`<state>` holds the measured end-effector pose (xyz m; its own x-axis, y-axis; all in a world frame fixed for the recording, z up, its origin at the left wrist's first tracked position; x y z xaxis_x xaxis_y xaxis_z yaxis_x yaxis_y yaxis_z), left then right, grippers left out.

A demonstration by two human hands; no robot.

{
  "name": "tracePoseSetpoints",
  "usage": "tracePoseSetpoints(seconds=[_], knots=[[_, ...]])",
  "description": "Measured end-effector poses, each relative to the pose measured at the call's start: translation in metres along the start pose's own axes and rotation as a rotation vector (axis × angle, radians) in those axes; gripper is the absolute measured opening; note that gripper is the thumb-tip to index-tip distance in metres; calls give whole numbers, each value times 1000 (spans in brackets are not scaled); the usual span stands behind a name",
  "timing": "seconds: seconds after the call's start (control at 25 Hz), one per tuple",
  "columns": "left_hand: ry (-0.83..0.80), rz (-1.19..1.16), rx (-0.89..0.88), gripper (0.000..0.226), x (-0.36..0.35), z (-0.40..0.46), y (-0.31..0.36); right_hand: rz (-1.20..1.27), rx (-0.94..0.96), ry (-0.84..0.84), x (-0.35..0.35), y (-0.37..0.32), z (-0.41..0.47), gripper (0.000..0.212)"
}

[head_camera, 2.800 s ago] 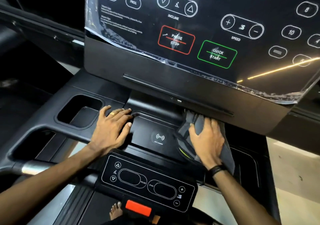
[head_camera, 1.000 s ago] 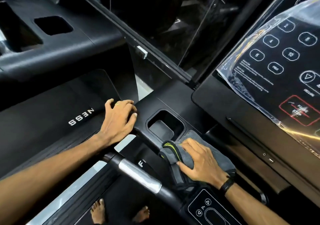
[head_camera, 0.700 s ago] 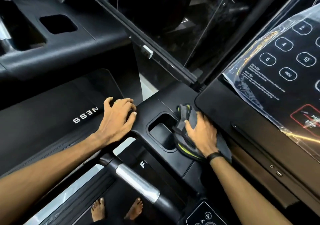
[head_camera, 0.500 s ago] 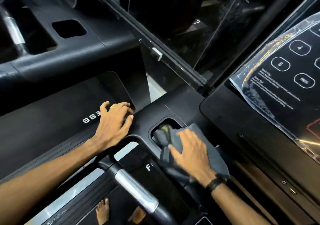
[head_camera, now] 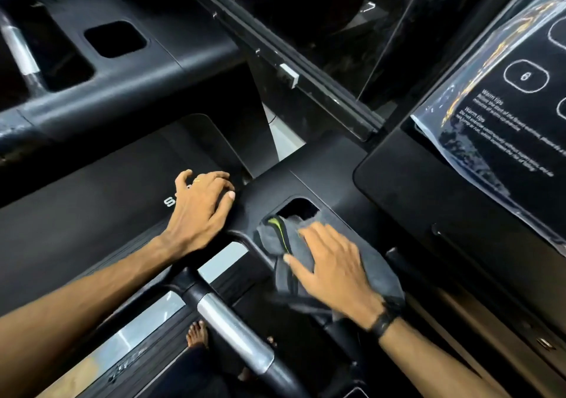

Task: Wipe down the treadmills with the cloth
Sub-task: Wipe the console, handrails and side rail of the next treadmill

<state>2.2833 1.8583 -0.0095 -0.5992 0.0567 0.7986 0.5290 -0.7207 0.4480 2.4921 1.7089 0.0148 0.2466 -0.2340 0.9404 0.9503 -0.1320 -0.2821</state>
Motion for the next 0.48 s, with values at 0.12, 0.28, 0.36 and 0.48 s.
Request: tracePoseSetpoints(seconds=[0.12,0.28,0.36,0.48], knots=[[23,-29,0,33,6,6,-11,114,206,-42,11,-11,-31,36],[60,-75,36,38,13,14,-36,-45,303,-94,-20,-63,-9,34],[89,-106,70,38,16,14,-48,-35,192,-60,-41,-90,31,33],[107,-147,134,39,18,12,-64,-85,12,-18,-71,-112,99,32]])
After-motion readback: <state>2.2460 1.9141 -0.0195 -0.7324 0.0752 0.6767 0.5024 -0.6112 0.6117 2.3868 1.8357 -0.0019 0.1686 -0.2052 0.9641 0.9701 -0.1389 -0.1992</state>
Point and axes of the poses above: each hand's wrist, its own z-axis towards the middle knuckle, its own x-axis out of the back of the hand, y = z × x, the point moved 5 cm from there along z, towards the middle knuckle, and after that the axes turned 14 degrees about -x, right-handed, at the moved point
